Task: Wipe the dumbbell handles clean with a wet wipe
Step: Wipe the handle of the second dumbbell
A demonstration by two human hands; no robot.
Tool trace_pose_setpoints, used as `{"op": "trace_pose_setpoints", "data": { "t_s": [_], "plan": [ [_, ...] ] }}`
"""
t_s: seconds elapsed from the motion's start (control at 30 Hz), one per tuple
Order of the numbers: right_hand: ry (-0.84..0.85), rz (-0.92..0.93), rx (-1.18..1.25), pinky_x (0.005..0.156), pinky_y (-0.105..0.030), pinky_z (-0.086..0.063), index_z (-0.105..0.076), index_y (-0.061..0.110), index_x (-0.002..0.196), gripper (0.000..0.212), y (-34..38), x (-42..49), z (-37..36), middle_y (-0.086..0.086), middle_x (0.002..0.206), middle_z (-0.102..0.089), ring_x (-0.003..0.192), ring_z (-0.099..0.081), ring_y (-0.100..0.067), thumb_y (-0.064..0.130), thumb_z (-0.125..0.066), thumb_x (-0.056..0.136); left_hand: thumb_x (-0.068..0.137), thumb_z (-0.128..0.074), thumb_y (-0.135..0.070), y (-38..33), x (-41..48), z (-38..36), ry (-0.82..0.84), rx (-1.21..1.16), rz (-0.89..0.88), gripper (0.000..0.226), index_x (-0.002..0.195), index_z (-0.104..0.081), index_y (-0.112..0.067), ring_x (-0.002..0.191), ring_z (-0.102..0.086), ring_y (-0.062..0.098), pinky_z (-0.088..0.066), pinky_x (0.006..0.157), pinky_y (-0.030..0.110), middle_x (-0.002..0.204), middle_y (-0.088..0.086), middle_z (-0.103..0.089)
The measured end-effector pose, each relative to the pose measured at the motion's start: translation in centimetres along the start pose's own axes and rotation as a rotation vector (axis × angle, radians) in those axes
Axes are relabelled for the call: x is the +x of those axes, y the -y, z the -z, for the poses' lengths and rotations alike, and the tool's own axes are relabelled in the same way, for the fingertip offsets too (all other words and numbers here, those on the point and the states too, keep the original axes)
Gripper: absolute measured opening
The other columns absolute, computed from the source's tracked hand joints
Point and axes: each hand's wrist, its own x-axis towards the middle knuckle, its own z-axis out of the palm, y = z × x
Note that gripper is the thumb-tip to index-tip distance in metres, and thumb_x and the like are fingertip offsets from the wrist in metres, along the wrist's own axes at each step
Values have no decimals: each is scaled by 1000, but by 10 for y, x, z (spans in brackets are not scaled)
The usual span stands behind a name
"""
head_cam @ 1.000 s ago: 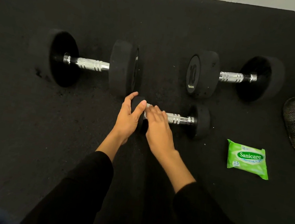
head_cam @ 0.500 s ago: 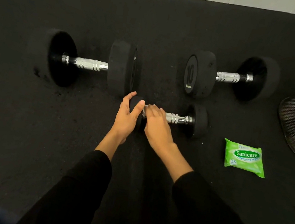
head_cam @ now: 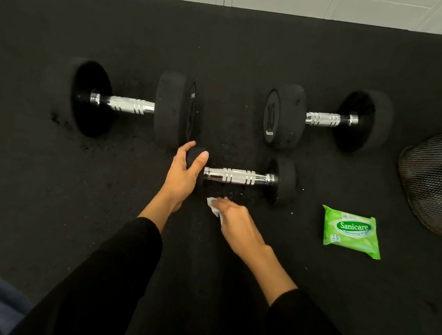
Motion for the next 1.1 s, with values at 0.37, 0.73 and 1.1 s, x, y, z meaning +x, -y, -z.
{"op": "trace_pose_setpoints", "data": {
  "t_s": [0.37, 0.73, 1.1],
  "plan": [
    [-424, -183, 570, 83, -39, -51, -71, 15, 104, 27, -2, -6, 95, -7, 96, -72, 93, -65, -23, 8, -49, 89, 94, -50, -15, -52, -21, -46, -234, 466, -352, 30, 124, -56, -16, 110, -56, 20, -43, 96, 35, 120, 6, -57],
    [-370, 59, 629, 90, -14, -47, -34, 32, 144, 63, -3, -21, 129, 13, 114, -68, 107, -60, 4, 21, -63, 89, 99, -50, -18, -86, -17, -86, 272, -439, 337, 28, 117, -60, 0, 82, -68, 25, -55, 74, 39, 96, 16, -68],
    [-468, -98, 357, 102, -23, -33, -59, 18, 125, 31, -68, 17, 107, 0, 133, -54, 125, -47, -16, 26, -53, 96, 95, -52, -19, -50, 34, -84, 75, 764, -178, 19, 111, -62, -17, 96, -61, 30, -49, 77, 37, 103, 12, -64]
  ]
}}
